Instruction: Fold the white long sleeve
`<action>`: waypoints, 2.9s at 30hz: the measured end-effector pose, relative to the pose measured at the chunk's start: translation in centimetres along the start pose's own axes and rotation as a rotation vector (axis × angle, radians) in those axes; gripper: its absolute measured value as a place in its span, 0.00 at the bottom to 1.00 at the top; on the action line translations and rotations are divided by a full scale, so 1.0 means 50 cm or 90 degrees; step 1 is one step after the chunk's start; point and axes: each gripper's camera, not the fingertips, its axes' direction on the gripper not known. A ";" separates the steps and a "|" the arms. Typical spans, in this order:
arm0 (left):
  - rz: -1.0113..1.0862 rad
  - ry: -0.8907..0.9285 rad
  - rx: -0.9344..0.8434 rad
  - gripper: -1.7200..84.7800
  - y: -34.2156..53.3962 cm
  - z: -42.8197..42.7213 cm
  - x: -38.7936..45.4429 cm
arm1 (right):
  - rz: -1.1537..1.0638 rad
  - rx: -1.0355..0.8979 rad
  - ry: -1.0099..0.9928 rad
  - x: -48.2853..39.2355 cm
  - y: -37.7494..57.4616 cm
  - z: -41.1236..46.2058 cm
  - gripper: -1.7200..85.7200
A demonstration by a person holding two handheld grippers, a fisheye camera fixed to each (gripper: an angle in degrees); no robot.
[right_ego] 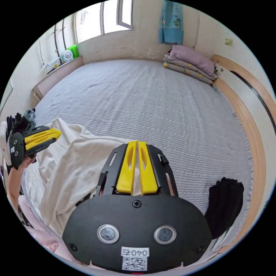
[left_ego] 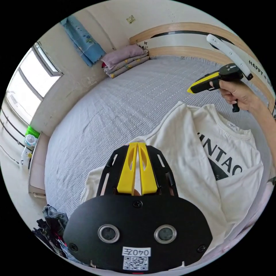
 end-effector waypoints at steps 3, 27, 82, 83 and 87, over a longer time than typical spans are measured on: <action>-0.007 0.011 -0.060 0.01 -0.014 0.076 0.042 | -0.071 -0.076 0.029 -0.092 -0.014 0.071 0.01; -0.130 -0.142 -0.130 0.01 0.261 0.138 -0.145 | -0.021 -0.128 0.045 -0.116 -0.020 0.184 0.08; -0.246 -0.015 -0.097 0.01 1.050 -0.063 0.011 | -0.518 0.068 -0.092 -1.055 0.620 -0.072 0.06; -0.256 -0.019 -0.091 0.01 1.058 -0.072 -0.015 | -0.537 0.078 -0.082 -1.100 0.624 -0.066 0.09; -0.288 -0.030 -0.091 0.01 1.091 -0.067 -0.088 | -0.567 0.101 -0.055 -1.211 0.630 -0.033 0.14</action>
